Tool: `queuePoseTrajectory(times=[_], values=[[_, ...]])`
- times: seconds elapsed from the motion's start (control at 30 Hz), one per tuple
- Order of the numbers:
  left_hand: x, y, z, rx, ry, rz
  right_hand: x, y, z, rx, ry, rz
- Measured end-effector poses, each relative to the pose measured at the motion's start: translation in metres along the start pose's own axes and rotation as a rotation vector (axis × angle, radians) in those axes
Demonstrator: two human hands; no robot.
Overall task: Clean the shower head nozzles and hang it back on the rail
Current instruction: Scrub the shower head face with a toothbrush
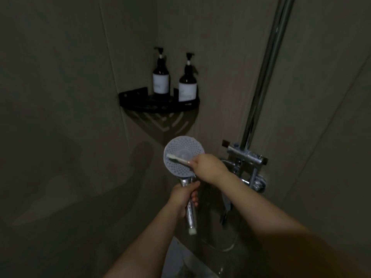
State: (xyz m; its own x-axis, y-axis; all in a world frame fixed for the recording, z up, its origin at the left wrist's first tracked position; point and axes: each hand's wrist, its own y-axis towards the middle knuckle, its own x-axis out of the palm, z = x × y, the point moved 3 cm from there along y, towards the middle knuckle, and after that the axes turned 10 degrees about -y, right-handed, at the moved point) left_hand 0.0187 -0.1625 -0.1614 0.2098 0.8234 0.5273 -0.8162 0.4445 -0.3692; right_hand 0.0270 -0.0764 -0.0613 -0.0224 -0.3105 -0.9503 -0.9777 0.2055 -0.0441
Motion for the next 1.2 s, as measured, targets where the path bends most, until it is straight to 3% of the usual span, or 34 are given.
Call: queuePoseTrajectory(times=[0.13,0.2,0.33,0.5,0.6,0.77,0.83,0.9,1.07,1.17,1.2], values=[[0.009,-0.024,0.028,0.061,0.058,-0.015,-0.061,-0.012,0.020,0.241,0.006,0.283],[0.010,-0.033,0.039,0.086,0.064,-0.010,-0.083,-0.020,0.017,0.224,0.006,0.392],[0.024,-0.052,0.054,0.131,0.112,-0.027,-0.068,-0.038,-0.046,-0.069,-0.161,0.238],[0.035,-0.073,0.064,0.140,0.148,-0.041,-0.109,-0.044,-0.025,0.189,-0.022,0.374],[0.039,-0.080,0.069,0.173,0.148,-0.033,-0.100,-0.053,-0.047,-0.008,-0.071,0.382],[0.040,-0.093,0.073,0.199,0.157,-0.022,-0.116,-0.067,-0.015,0.184,-0.057,0.441],[0.037,-0.095,0.075,0.212,0.148,-0.005,-0.117,-0.074,-0.021,0.086,-0.104,0.469],[0.037,-0.096,0.078,0.220,0.148,-0.004,-0.097,-0.084,-0.043,-0.054,-0.144,0.379],[0.038,-0.100,0.078,0.217,0.188,-0.001,-0.111,-0.079,-0.034,0.076,-0.177,0.403],[0.039,-0.102,0.081,0.225,0.179,-0.009,-0.096,-0.086,-0.046,-0.078,-0.176,0.375],[0.039,-0.102,0.082,0.224,0.172,-0.017,-0.091,-0.089,-0.043,-0.052,-0.202,0.346]])
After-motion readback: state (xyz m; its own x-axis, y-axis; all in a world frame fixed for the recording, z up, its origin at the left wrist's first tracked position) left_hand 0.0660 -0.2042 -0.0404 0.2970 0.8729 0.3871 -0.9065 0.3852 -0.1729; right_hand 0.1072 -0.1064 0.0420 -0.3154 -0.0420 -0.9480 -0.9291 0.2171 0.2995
